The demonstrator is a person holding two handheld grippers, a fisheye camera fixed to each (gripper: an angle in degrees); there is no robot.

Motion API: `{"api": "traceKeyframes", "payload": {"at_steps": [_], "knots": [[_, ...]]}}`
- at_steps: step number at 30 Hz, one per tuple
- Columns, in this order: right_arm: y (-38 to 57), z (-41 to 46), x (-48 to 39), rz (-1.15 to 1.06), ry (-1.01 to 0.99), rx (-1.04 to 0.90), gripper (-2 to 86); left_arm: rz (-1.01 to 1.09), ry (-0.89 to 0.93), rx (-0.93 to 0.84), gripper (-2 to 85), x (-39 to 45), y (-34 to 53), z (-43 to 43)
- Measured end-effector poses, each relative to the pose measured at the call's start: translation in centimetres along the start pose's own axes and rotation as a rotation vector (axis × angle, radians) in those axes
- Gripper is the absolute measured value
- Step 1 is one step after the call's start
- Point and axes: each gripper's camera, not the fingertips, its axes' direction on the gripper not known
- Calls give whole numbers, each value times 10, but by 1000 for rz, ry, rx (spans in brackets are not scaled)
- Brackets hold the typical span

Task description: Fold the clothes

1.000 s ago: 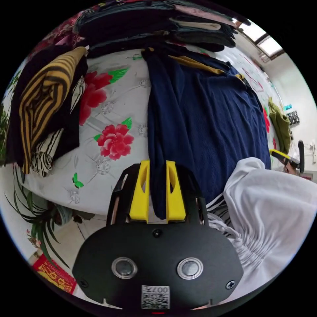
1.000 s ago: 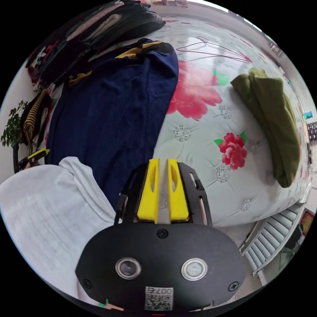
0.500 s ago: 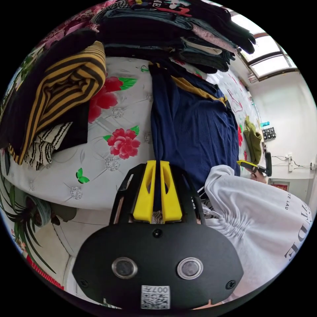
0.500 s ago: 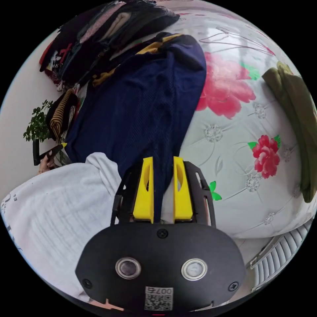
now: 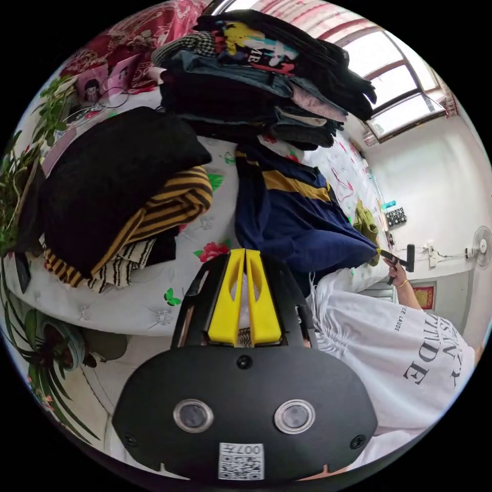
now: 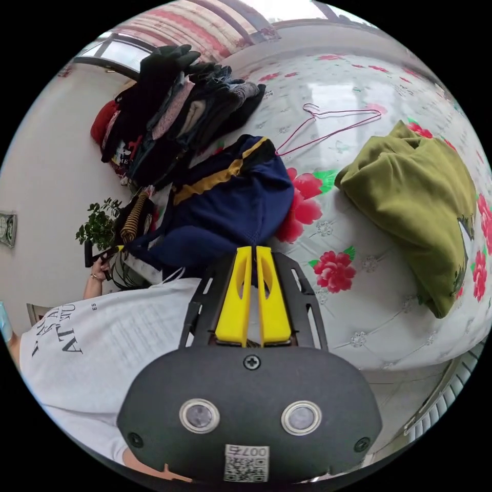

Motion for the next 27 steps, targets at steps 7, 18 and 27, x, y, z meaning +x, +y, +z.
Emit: {"api": "traceKeyframes", "payload": {"at_steps": [7, 18, 27], "knots": [[37, 67, -10, 29, -94, -80, 4, -63, -217, 20, -9, 8, 16, 43], [41, 31, 0, 73, 60, 114, 25, -4, -246, 142, 36, 72, 61, 79], [3, 112, 3, 136, 177, -124, 15, 253, -362, -232, 43, 154, 57, 222]]}}
